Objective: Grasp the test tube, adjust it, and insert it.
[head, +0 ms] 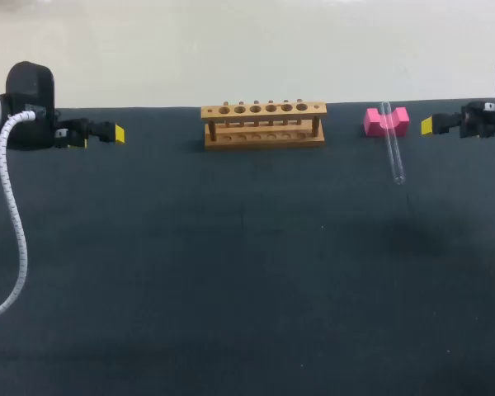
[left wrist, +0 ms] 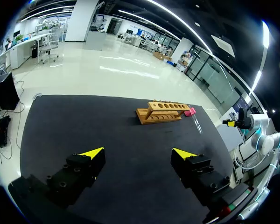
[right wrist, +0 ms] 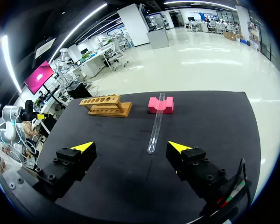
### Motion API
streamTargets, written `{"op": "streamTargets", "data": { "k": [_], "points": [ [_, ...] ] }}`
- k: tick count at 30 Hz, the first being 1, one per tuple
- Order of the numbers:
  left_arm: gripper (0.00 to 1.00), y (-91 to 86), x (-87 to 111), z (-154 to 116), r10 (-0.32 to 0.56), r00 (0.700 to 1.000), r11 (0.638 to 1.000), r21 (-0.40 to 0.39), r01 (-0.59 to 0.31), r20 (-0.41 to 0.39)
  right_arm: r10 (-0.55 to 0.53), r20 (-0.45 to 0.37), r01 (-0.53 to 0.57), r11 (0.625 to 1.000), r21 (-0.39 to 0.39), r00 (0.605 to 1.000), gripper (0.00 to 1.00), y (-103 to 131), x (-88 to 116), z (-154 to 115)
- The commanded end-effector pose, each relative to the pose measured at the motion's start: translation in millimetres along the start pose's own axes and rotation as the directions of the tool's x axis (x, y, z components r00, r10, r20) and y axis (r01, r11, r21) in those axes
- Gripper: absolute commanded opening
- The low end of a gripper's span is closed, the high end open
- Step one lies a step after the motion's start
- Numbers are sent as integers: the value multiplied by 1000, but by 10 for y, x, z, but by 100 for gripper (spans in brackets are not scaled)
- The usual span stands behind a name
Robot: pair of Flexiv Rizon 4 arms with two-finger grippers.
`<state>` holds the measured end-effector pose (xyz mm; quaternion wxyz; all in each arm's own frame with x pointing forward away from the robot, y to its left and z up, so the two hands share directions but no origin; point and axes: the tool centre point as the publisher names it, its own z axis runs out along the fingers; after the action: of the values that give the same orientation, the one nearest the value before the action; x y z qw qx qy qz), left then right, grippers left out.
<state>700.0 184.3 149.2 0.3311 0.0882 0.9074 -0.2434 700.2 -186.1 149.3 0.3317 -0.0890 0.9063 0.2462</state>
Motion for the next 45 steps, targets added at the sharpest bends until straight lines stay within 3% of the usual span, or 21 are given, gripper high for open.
{"op": "streamTargets", "data": {
  "k": [1, 11, 18, 24, 30, 33, 45],
  "points": [
    [100, -6, -10, -5, -1, 1000, 1000, -4, 1, -5, 0, 0, 0, 1000, 6, 1000, 100, 9, 2, -2],
    [100, -6, -10, -5, -1, 1000, 1000, -4, 1, -5, 0, 0, 0, 1000, 6, 1000, 100, 9, 2, -2],
    [100, 140, -135, 92, 85, 996, 993, 84, -85, 2, 0, 0, 0, 1000, 6, 1000, 100, 9, 2, -2],
    [100, 265, -252, 194, 198, 980, 964, 175, -201, 37, 0, 0, 0, 1000, 6, 1000, 100, 9, 2, -2],
    [100, 379, -374, 329, 341, 932, 894, 264, -362, 125, 0, 0, 0, 1000, 6, 1000, 100, 9, 2, -2],
    [100, 417, -399, 390, 414, 892, 832, 321, -452, 183, 0, 0, 0, 1000, 6, 1000, 100, 9, 2, -2],
    [100, 511, -543, 721, 543, 794, 643, 473, -603, 274, 0, 0, 0, 1000, 6, 1000, 100, 9, 2, -2]
  ]
}}
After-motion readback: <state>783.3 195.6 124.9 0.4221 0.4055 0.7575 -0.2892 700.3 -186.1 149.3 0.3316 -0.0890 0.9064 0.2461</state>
